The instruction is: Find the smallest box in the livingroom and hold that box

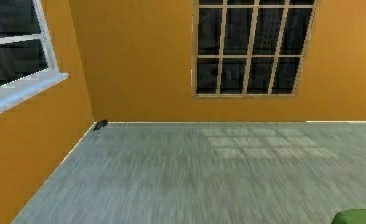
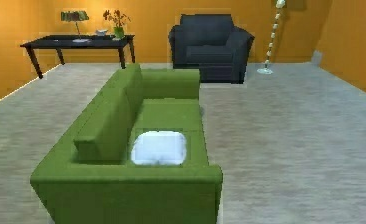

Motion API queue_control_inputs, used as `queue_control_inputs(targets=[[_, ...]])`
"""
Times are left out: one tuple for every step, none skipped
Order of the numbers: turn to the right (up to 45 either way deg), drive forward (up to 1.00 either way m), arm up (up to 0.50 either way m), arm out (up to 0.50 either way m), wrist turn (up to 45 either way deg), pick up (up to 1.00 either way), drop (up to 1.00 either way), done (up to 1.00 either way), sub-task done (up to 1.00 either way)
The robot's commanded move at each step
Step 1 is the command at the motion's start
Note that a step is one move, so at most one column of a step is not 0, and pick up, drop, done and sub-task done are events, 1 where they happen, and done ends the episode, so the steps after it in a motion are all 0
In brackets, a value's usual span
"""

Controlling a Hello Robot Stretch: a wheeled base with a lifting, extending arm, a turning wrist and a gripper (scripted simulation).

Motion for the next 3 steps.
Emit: queue_control_inputs(targets=[[0.0, 0.95, 0.0, 0.0, 0.0, 0.0, 0.0, 0.0, 0.0], [42.0, 0.0, 0.0, 0.0, 0.0, 0.0, 0.0, 0.0, 0.0], [0.0, 0.05, 0.0, 0.0, 0.0, 0.0, 0.0, 0.0, 0.0]])
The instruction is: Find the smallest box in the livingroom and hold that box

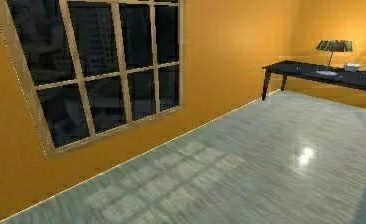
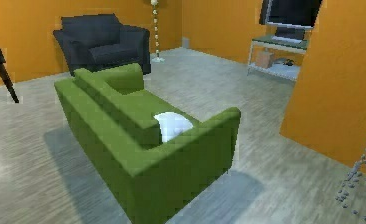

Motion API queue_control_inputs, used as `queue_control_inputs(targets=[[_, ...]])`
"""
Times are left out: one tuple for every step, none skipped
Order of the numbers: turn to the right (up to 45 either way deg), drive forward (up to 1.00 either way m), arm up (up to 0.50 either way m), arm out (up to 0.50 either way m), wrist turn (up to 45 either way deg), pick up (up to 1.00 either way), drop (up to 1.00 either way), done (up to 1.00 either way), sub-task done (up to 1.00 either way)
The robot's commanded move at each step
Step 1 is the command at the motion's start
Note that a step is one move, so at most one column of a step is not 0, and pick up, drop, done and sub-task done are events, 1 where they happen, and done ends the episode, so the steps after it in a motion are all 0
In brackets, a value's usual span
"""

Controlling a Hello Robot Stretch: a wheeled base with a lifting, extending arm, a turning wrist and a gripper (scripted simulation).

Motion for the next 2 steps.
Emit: queue_control_inputs(targets=[[18.0, 0.0, 0.0, 0.0, 0.0, 0.0, 0.0, 0.0, 0.0], [0.0, 0.4, 0.0, 0.0, 0.0, 0.0, 0.0, 0.0, 0.0]])
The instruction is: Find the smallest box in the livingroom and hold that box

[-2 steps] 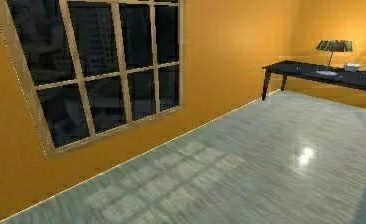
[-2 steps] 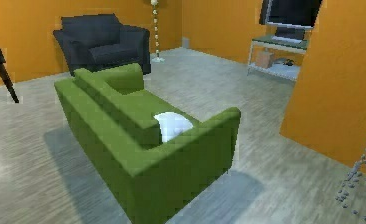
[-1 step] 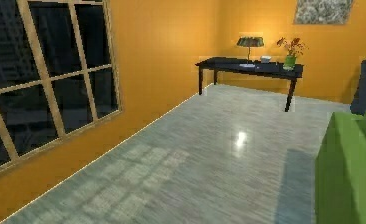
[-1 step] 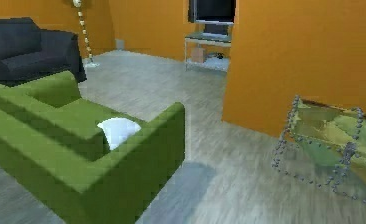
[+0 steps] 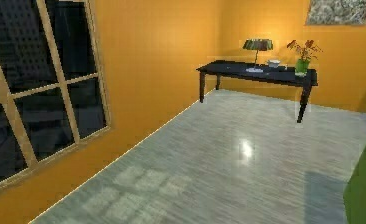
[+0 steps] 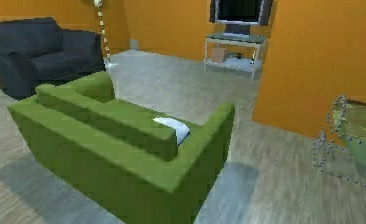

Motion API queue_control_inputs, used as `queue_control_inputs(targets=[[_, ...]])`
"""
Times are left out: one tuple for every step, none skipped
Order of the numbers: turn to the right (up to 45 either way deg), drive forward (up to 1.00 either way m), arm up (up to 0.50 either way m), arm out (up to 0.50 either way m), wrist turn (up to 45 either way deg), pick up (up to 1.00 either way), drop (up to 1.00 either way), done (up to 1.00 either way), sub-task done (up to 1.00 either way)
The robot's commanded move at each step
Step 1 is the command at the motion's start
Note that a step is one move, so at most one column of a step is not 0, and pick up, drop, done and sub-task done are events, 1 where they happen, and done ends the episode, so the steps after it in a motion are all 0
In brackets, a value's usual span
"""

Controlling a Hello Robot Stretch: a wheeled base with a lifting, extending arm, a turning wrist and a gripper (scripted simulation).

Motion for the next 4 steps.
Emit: queue_control_inputs(targets=[[30.0, 0.0, 0.0, 0.0, 0.0, 0.0, 0.0, 0.0, 0.0], [0.0, 1.0, 0.0, 0.0, 0.0, 0.0, 0.0, 0.0, 0.0], [0.0, 1.0, 0.0, 0.0, 0.0, 0.0, 0.0, 0.0, 0.0], [42.0, 0.0, 0.0, 0.0, 0.0, 0.0, 0.0, 0.0, 0.0]])
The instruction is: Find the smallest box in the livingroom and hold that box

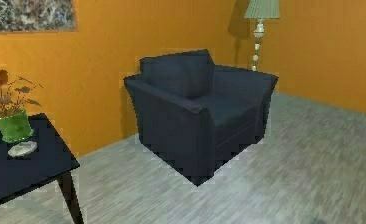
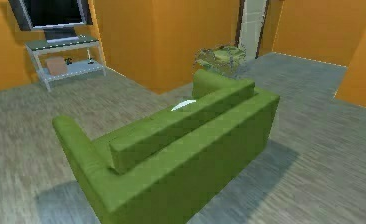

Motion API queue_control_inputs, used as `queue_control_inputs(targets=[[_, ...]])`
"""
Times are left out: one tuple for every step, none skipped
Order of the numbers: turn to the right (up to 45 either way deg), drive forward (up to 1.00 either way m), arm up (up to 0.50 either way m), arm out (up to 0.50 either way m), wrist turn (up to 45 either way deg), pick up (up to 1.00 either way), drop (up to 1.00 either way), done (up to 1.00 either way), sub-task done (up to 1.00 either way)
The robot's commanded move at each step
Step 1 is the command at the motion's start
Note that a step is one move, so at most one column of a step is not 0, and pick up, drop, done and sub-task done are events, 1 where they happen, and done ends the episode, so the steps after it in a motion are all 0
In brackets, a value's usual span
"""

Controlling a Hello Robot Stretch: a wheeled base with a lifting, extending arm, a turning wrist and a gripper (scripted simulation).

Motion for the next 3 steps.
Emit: queue_control_inputs(targets=[[0.0, 0.35, 0.0, 0.0, 0.0, 0.0, 0.0, 0.0, 0.0], [45.0, 0.0, 0.0, 0.0, 0.0, 0.0, 0.0, 0.0, 0.0], [0.0, 1.0, 0.0, 0.0, 0.0, 0.0, 0.0, 0.0, 0.0]])
